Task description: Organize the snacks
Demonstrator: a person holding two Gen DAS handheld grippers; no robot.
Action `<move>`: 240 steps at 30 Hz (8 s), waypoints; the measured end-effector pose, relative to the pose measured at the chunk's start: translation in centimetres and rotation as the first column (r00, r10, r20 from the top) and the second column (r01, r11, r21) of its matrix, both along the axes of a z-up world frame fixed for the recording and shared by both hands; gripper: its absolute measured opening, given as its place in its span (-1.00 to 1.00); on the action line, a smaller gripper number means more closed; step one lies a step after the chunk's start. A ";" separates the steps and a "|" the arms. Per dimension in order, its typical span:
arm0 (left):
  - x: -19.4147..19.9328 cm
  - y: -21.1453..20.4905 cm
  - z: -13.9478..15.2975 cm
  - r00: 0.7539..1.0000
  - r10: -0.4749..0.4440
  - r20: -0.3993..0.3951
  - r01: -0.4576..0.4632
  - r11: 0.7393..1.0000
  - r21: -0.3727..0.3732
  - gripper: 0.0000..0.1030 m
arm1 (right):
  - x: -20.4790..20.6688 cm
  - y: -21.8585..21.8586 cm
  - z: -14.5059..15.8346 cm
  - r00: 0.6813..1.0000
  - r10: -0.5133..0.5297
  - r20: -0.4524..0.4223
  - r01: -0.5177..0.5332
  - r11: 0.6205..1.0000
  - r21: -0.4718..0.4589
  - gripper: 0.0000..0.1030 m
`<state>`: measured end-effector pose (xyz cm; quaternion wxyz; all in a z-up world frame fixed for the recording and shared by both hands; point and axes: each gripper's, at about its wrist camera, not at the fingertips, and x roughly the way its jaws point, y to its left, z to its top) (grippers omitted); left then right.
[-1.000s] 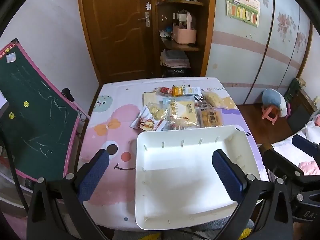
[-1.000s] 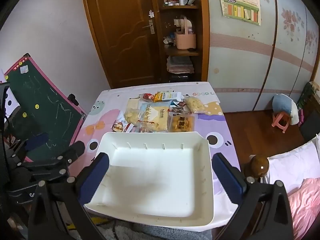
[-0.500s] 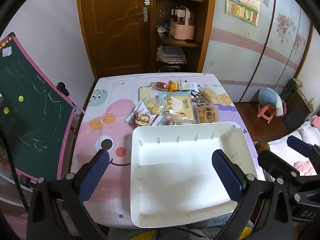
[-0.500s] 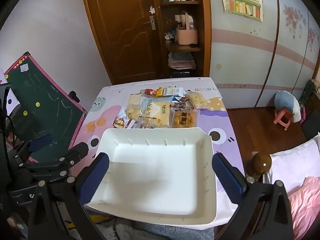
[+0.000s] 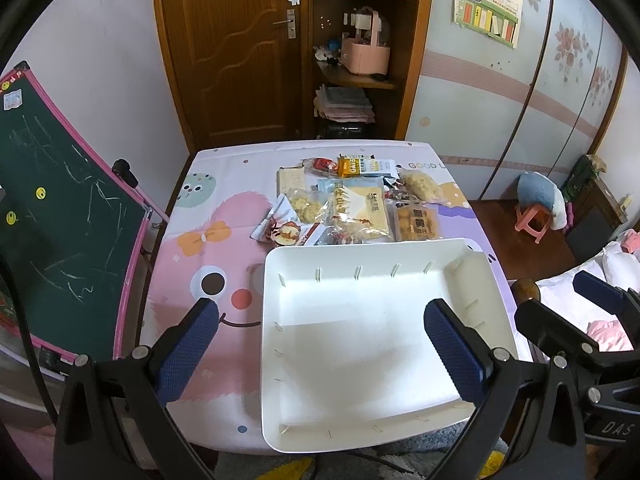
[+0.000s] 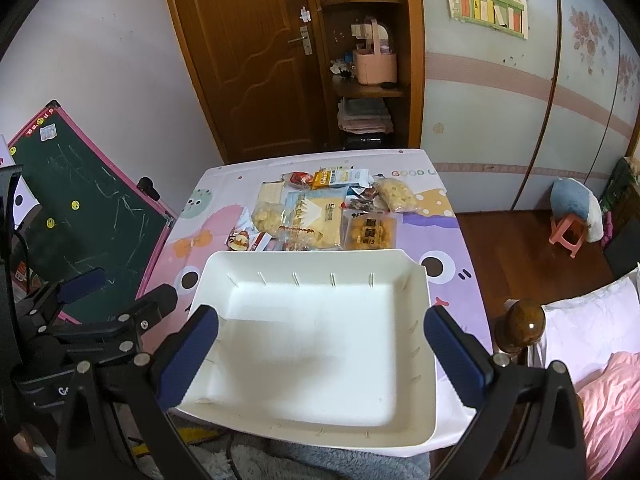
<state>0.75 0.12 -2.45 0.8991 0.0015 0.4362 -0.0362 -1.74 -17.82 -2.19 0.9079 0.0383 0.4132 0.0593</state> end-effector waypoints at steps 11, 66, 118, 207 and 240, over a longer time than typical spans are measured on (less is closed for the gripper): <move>0.2 0.0 0.1 1.000 0.000 0.000 0.000 1.000 -0.001 0.98 | 0.0 0.1 -0.2 1.000 0.003 -0.006 -0.003 1.000 0.010 1.00; 11.1 4.2 5.6 0.989 0.059 0.138 -0.077 0.988 0.132 0.98 | 10.1 -2.9 3.9 0.992 -0.001 0.122 0.012 0.996 -0.088 0.94; 25.0 5.6 -20.5 0.827 0.150 -0.542 -0.239 0.966 -0.097 -0.13 | 27.7 -4.4 -20.3 0.792 -0.130 -0.597 0.173 0.985 0.015 0.15; -0.8 0.8 -2.4 0.999 0.018 0.050 -0.023 0.995 0.102 0.87 | -0.1 0.9 -2.8 0.990 0.026 0.135 -0.038 0.995 0.088 0.55; 27.7 6.9 0.3 0.995 0.053 -0.082 -0.059 0.995 -0.077 0.93 | 24.1 3.8 -3.7 0.969 0.104 -0.224 -0.094 0.994 0.055 0.45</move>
